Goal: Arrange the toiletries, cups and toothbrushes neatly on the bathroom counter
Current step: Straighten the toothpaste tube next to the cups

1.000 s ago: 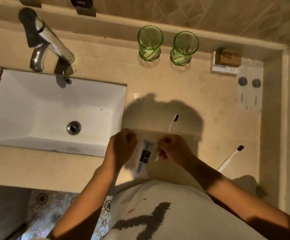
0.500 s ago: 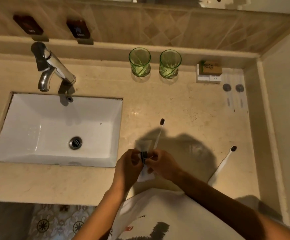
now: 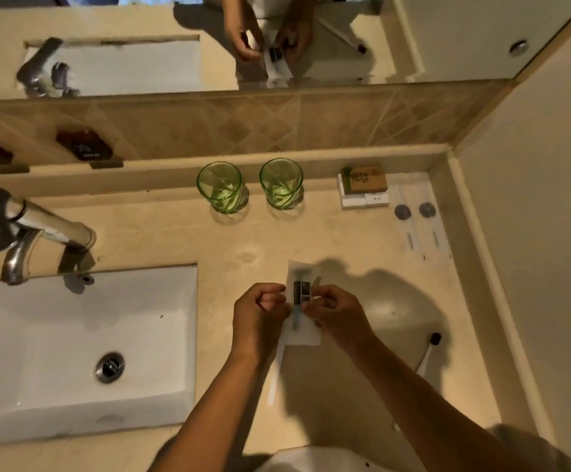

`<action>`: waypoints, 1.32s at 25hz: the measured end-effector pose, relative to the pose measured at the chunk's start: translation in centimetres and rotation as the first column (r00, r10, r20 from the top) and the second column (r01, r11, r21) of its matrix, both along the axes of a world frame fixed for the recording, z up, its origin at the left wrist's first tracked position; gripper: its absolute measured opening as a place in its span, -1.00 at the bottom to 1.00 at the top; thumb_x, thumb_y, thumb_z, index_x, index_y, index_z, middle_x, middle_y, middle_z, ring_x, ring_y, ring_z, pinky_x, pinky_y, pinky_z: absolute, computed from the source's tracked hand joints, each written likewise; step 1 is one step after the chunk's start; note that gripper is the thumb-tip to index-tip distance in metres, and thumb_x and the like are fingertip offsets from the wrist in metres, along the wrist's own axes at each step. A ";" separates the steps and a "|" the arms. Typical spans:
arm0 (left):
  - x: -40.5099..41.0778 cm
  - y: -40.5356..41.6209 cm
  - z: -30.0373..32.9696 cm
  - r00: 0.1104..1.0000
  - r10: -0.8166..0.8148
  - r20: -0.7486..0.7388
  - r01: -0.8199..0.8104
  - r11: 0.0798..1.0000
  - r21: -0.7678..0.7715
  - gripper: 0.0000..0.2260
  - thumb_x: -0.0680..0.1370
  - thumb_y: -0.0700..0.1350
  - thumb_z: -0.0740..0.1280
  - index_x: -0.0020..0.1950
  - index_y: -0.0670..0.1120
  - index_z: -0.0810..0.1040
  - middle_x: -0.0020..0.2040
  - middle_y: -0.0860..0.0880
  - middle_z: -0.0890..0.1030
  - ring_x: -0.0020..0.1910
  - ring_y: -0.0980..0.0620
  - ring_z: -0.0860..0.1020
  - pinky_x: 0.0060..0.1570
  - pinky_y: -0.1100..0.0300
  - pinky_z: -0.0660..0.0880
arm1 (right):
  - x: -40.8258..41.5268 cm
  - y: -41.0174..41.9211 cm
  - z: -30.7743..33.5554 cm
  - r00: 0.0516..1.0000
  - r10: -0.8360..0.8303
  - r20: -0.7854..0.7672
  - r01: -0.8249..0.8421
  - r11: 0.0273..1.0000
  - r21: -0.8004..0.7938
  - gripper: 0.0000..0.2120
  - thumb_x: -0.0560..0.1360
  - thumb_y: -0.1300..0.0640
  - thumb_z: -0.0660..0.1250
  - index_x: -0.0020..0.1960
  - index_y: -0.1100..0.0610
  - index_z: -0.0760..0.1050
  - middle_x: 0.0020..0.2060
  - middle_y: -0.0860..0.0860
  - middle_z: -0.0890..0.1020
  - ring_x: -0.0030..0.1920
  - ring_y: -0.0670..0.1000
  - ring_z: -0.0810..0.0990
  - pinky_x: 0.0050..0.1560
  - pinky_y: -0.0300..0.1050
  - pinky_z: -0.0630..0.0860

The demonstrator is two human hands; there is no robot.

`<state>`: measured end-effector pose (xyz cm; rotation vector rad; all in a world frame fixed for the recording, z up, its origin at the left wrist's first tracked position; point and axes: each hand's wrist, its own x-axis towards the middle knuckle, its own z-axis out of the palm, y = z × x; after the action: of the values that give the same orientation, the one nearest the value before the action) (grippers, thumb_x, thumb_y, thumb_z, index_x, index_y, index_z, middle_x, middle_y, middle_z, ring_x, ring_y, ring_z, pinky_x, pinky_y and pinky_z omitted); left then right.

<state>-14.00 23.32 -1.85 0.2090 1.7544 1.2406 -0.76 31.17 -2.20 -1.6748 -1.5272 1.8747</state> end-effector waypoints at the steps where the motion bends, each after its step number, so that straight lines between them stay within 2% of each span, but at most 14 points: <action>1: -0.1 1.9 0.0 1.000 -0.006 -0.021 0.006 1.000 -0.004 -0.68 0.45 -0.56 0.32 -0.05 -0.16 0.63 -0.43 0.11 0.55 -0.33 0.07 0.53 -0.05 0.11 0.54 | -0.3 1.5 -0.1 0.997 -0.068 -0.023 0.068 0.998 -0.010 -0.83 0.48 0.28 0.45 0.04 0.12 0.57 -0.26 0.01 0.63 -0.27 -0.03 0.59 -0.19 -0.15 0.55; 5: -0.9 9.1 -0.8 0.991 -0.059 -0.122 0.059 0.998 -0.002 -0.69 0.46 -0.42 0.36 -0.12 0.01 0.65 -0.28 -0.04 0.63 -0.24 0.01 0.58 -0.07 0.11 0.53 | -1.8 7.6 -1.2 0.967 -0.248 -0.051 0.247 0.969 -0.027 -0.81 0.45 0.26 0.45 0.01 0.04 0.61 -0.15 0.03 0.68 -0.13 0.05 0.65 -0.05 -0.05 0.60; 7: -1.5 11.6 -2.0 0.980 -0.084 -0.181 0.082 0.996 -0.016 -0.69 0.46 -0.36 0.34 -0.14 0.06 0.66 -0.26 -0.02 0.66 -0.22 -0.01 0.61 -0.05 0.03 0.58 | -2.5 10.3 -2.3 0.973 -0.233 0.005 0.232 0.971 0.056 -0.80 0.43 0.21 0.43 0.03 0.03 0.62 -0.06 0.04 0.69 -0.03 0.10 0.66 0.09 0.09 0.62; 9: -1.8 13.3 -3.2 0.967 -0.107 -0.231 0.102 0.994 -0.034 -0.69 0.47 -0.35 0.32 -0.12 0.06 0.67 -0.21 -0.02 0.69 -0.16 -0.04 0.64 0.04 -0.05 0.62 | -3.2 12.1 -3.1 0.979 -0.198 0.042 0.190 0.972 0.140 -0.77 0.45 0.19 0.42 0.10 0.04 0.62 -0.01 0.02 0.69 0.01 0.06 0.65 0.15 0.11 0.60; 11: -1.8 14.5 -3.9 0.951 -0.133 -0.279 0.122 0.991 -0.057 -0.71 0.48 -0.35 0.33 -0.03 0.01 0.70 -0.10 -0.03 0.72 -0.04 -0.05 0.67 0.10 -0.02 0.61 | -3.6 13.2 -3.9 0.983 -0.175 0.052 0.162 0.966 0.199 -0.75 0.46 0.16 0.42 0.14 0.04 0.62 0.00 -0.02 0.69 0.01 0.01 0.65 0.16 0.10 0.60; 14: -1.4 14.9 -4.1 0.916 -0.202 -0.346 0.177 0.979 -0.102 -0.70 0.53 -0.30 0.33 0.19 -0.07 0.68 0.11 -0.05 0.71 0.12 -0.04 0.65 0.13 0.15 0.55 | -3.9 13.6 -4.8 0.987 -0.149 0.062 0.129 0.959 0.253 -0.72 0.48 0.12 0.43 0.19 0.00 0.58 0.03 -0.09 0.68 0.02 -0.05 0.64 0.16 0.06 0.62; 16: -1.0 13.9 -4.2 0.778 -0.281 -0.562 0.280 0.956 -0.090 -0.68 0.54 -0.27 0.31 0.28 -0.14 0.64 0.21 -0.11 0.68 0.19 -0.10 0.63 0.21 0.08 0.55 | -3.6 12.9 -4.9 0.983 -0.150 0.103 0.109 0.938 0.328 -0.68 0.50 0.10 0.44 0.23 -0.04 0.52 0.09 -0.11 0.63 0.05 -0.08 0.61 0.14 -0.05 0.62; 18: -0.8 12.1 -4.8 0.560 -0.325 -0.762 0.445 0.894 -0.054 -0.62 0.52 -0.28 0.30 0.34 -0.20 0.59 0.31 -0.17 0.61 0.31 -0.17 0.55 0.33 0.00 0.50 | -2.8 11.8 -4.5 0.977 -0.131 0.167 0.037 0.879 0.475 -0.65 0.52 0.11 0.43 0.27 -0.05 0.46 0.17 -0.10 0.53 0.12 -0.09 0.57 0.14 -0.16 0.59; 20: -1.4 11.1 -6.2 0.367 -0.393 -0.843 0.606 0.789 -0.104 -0.55 0.51 -0.27 0.29 0.42 -0.22 0.51 0.43 -0.20 0.51 0.46 -0.21 0.42 0.44 0.00 0.41 | -2.1 10.7 -4.6 0.974 -0.015 0.225 -0.140 0.745 0.653 -0.65 0.56 0.14 0.36 0.33 0.03 0.45 0.24 -0.03 0.49 0.20 -0.05 0.51 0.20 -0.17 0.52; 22: -1.9 10.7 -7.4 0.250 -0.479 -0.841 0.678 0.707 -0.201 -0.48 0.52 -0.23 0.28 0.50 -0.22 0.42 0.51 -0.20 0.43 0.53 -0.25 0.34 0.47 -0.08 0.38 | -1.8 9.9 -5.0 0.929 0.135 0.344 -0.348 0.632 0.693 -0.61 0.59 0.15 0.28 0.40 0.11 0.43 0.35 0.05 0.47 0.29 0.01 0.43 0.30 -0.14 0.43; 25: -1.8 10.5 -8.1 0.147 -0.568 -0.810 0.699 0.639 -0.321 -0.45 0.56 -0.17 0.24 0.56 -0.19 0.33 0.57 -0.18 0.36 0.57 -0.24 0.28 0.49 -0.13 0.31 | -1.7 9.8 -5.3 0.854 0.206 0.479 -0.485 0.649 0.586 -0.53 0.60 0.13 0.23 0.49 0.12 0.34 0.45 0.06 0.42 0.37 0.06 0.38 0.40 -0.02 0.39; 28: -1.2 10.2 -8.4 0.098 -0.591 -0.800 0.672 0.633 -0.385 -0.45 0.58 -0.13 0.22 0.58 -0.19 0.31 0.58 -0.18 0.33 0.59 -0.22 0.26 0.53 -0.11 0.25 | -1.5 10.0 -5.0 0.807 0.206 0.553 -0.530 0.665 0.526 -0.50 0.59 0.07 0.22 0.52 0.10 0.30 0.46 0.04 0.42 0.39 0.06 0.36 0.43 -0.01 0.36; 30: -0.7 9.9 -8.4 0.060 -0.609 -0.791 0.655 0.622 -0.429 -0.46 0.62 -0.08 0.16 0.60 -0.19 0.26 0.61 -0.19 0.29 0.62 -0.20 0.20 0.55 -0.09 0.19 | -1.8 10.0 -4.8 0.810 0.189 0.555 -0.516 0.680 0.522 -0.50 0.60 0.05 0.21 0.52 0.09 0.28 0.47 0.04 0.40 0.42 0.06 0.34 0.44 -0.02 0.33; 33: 0.1 9.6 -8.0 0.069 -0.585 -0.808 0.659 0.635 -0.403 -0.49 0.66 -0.07 0.13 0.59 -0.24 0.26 0.61 -0.22 0.27 0.63 -0.22 0.16 0.58 -0.09 0.15 | -2.3 9.7 -4.4 0.859 0.120 0.498 -0.443 0.662 0.604 -0.55 0.60 0.07 0.21 0.48 0.10 0.33 0.45 0.06 0.42 0.40 0.07 0.37 0.39 -0.01 0.40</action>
<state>-13.90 32.88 -9.88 1.8530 2.0413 0.4213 -3.06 40.87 -6.64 -1.5360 -2.4038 0.7766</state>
